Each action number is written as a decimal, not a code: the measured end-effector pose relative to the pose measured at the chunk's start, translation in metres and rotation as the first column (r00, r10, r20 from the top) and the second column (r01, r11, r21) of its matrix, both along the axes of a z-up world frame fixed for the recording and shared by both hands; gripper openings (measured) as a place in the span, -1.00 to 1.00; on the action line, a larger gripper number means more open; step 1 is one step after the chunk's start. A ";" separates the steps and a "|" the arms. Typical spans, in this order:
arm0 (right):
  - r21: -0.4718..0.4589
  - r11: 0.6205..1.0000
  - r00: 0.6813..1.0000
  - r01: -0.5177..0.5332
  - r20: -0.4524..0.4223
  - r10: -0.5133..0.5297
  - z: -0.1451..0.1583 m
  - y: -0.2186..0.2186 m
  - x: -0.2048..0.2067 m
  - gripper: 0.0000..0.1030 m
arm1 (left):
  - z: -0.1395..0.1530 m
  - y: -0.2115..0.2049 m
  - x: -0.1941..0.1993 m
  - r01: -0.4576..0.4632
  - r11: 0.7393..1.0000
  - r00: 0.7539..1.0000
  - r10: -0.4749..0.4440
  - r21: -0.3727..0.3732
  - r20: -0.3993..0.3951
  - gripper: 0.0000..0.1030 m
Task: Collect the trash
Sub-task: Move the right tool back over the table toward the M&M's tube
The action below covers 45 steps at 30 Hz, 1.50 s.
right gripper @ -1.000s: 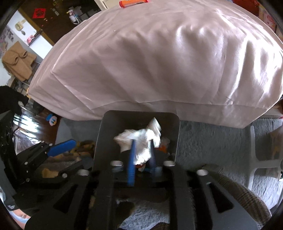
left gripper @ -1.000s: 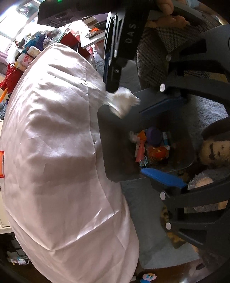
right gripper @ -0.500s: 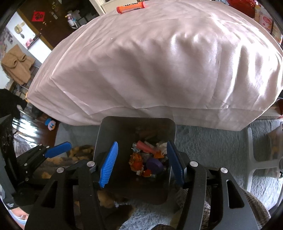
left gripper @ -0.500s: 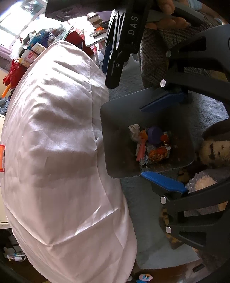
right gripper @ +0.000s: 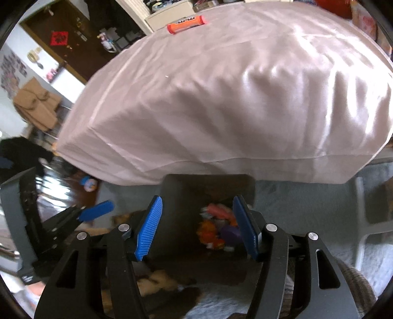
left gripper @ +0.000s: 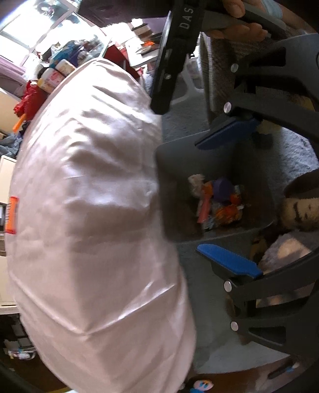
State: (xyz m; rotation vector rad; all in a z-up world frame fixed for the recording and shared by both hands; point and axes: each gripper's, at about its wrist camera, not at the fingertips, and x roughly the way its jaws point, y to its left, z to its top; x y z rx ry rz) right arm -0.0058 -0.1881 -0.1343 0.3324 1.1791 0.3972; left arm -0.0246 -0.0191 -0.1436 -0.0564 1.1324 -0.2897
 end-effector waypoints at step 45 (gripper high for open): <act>-0.429 0.885 0.867 -0.181 0.356 0.350 0.046 0.090 0.337 0.39 | 0.073 0.069 0.347 -0.183 0.979 0.973 0.168 0.089 0.158 0.83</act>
